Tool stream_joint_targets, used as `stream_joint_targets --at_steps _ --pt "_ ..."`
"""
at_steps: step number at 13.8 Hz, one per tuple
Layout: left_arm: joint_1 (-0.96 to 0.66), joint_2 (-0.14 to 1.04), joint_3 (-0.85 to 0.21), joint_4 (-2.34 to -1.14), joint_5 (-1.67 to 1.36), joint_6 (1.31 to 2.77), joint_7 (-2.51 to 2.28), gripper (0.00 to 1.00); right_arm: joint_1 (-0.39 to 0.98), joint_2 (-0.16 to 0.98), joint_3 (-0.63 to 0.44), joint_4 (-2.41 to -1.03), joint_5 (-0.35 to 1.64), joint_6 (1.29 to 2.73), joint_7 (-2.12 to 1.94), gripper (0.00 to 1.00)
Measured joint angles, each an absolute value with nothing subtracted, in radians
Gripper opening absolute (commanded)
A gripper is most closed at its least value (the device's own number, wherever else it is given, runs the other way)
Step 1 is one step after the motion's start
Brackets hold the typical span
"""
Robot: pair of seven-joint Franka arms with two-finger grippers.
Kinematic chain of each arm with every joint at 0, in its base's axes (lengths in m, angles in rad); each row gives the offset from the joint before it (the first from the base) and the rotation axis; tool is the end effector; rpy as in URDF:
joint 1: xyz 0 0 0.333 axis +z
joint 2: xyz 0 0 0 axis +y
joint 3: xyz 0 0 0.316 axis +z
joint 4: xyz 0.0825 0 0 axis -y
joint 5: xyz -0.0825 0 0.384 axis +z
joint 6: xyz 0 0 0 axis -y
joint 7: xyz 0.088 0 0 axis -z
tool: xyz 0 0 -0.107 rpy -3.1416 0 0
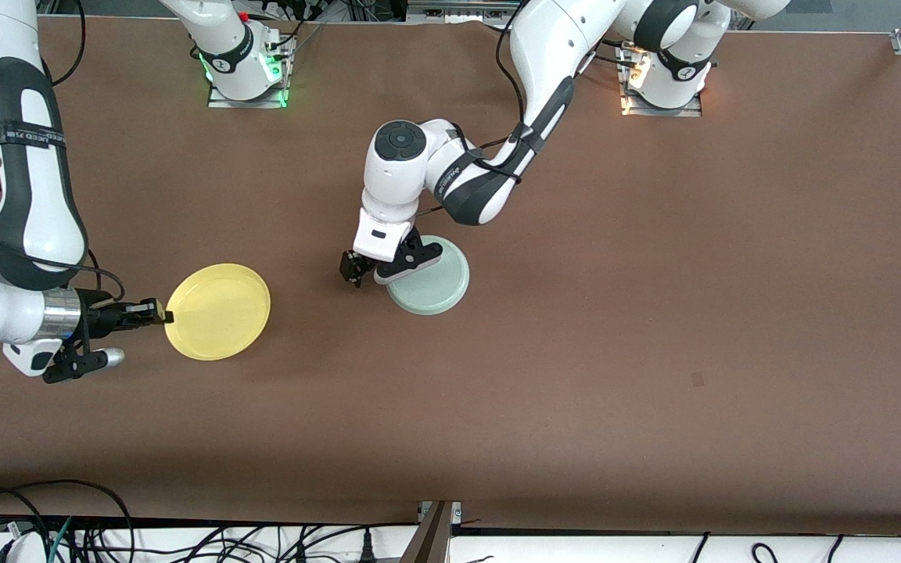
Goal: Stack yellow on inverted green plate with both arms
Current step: 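Lower the green plate with the left gripper while the right gripper lifts yellow, then stack the yellow plate with the right gripper while the left gripper withdraws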
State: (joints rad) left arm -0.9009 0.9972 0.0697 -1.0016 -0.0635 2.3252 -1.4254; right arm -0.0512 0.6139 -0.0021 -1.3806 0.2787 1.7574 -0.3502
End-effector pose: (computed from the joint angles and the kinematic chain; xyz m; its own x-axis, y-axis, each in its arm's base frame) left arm 0.5292 -0.6153 0.2787 0.8265 0.5610 0.0474 0.5197 -0.7926 0.3189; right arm 0.6956 -0.0124 0.3395 0.9626 0.2311 -0.1411 0.1772 -0.9316 -0.3173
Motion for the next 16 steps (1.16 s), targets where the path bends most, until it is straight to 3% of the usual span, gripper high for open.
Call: stream_joint_targets --at_steps 3,6,12,16 --pt "-0.821 0.997 0.035 -1.003 -0.081 2.326 -1.346 1.0 -0.012 0.614 0.0 -1.385 0.279 1.74 -0.306 0.0" --pt "-0.664 0.987 -0.064 -1.002 -0.082 2.288 -1.193 1.0 0.002 0.623 0.0 -1.409 0.28 1.738 -0.3 0.0" --pt "-0.421 0.822 -0.106 -0.994 -0.082 1.921 -0.754 1.0 0.112 0.627 0.004 -1.426 0.317 1.759 -0.171 0.0" --pt "-0.313 0.719 -0.103 -0.995 -0.082 1.702 -0.571 1.0 0.226 0.636 0.007 -1.488 0.37 1.883 -0.12 0.0"
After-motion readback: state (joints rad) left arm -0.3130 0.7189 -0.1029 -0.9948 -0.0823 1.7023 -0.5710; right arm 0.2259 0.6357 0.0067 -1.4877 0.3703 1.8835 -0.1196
